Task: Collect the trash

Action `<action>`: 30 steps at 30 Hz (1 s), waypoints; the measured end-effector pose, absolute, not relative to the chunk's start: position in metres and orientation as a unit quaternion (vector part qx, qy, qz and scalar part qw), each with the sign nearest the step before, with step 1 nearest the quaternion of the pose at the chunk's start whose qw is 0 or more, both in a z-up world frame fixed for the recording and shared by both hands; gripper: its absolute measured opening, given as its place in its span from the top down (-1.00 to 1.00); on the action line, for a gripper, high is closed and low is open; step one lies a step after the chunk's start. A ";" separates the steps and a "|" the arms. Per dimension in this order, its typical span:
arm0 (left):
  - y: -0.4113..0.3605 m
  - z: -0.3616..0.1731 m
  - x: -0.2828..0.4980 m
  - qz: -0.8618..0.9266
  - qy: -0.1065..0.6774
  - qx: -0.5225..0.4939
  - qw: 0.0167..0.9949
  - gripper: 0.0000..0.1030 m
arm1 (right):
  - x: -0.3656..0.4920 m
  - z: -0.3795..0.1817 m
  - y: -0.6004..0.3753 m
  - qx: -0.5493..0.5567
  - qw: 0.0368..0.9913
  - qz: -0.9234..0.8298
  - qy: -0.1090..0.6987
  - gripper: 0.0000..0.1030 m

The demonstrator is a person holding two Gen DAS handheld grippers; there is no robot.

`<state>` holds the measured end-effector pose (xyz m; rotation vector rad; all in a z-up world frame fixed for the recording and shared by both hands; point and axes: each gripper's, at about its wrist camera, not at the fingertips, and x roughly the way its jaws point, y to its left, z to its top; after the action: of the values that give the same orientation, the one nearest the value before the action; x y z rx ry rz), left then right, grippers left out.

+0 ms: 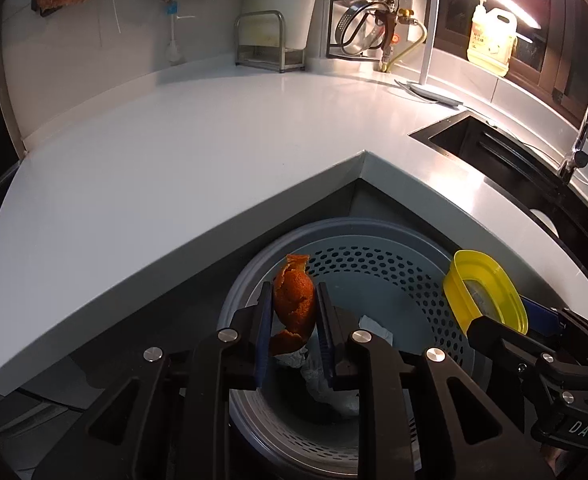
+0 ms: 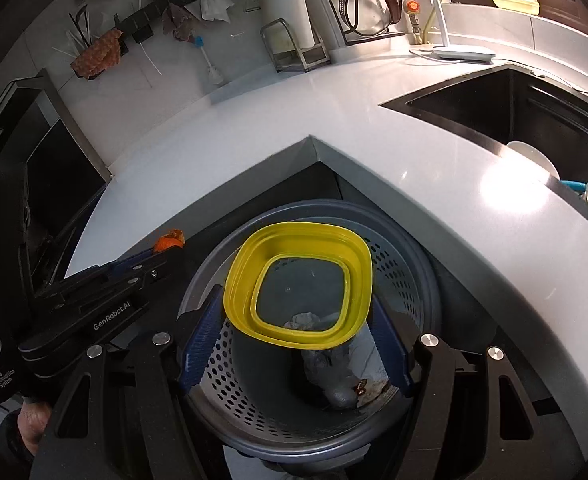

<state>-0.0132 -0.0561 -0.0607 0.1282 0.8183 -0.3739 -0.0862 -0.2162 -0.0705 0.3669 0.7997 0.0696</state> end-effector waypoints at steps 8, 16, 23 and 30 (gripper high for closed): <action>-0.055 -0.063 -0.020 -0.184 0.397 0.057 0.897 0.51 | -0.085 -0.076 -0.215 0.182 0.904 0.033 0.386 -0.32; -0.044 -0.059 -0.026 -0.181 0.392 0.037 0.901 -0.18 | -0.089 -0.072 -0.215 0.189 0.904 0.034 0.381 -0.34; -0.035 -0.056 -0.033 -0.167 0.382 0.037 0.908 -0.33 | -0.099 -0.069 -0.212 0.189 0.908 0.028 0.372 -0.44; -0.028 -0.055 -0.041 -0.165 0.381 0.034 0.909 -0.40 | -0.106 -0.065 -0.208 0.183 0.911 0.026 0.367 -0.44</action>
<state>-0.0407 -0.0284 -0.0553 0.0706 0.7868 -0.3399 -0.1056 -0.2084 -0.0652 0.3781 0.7575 0.0534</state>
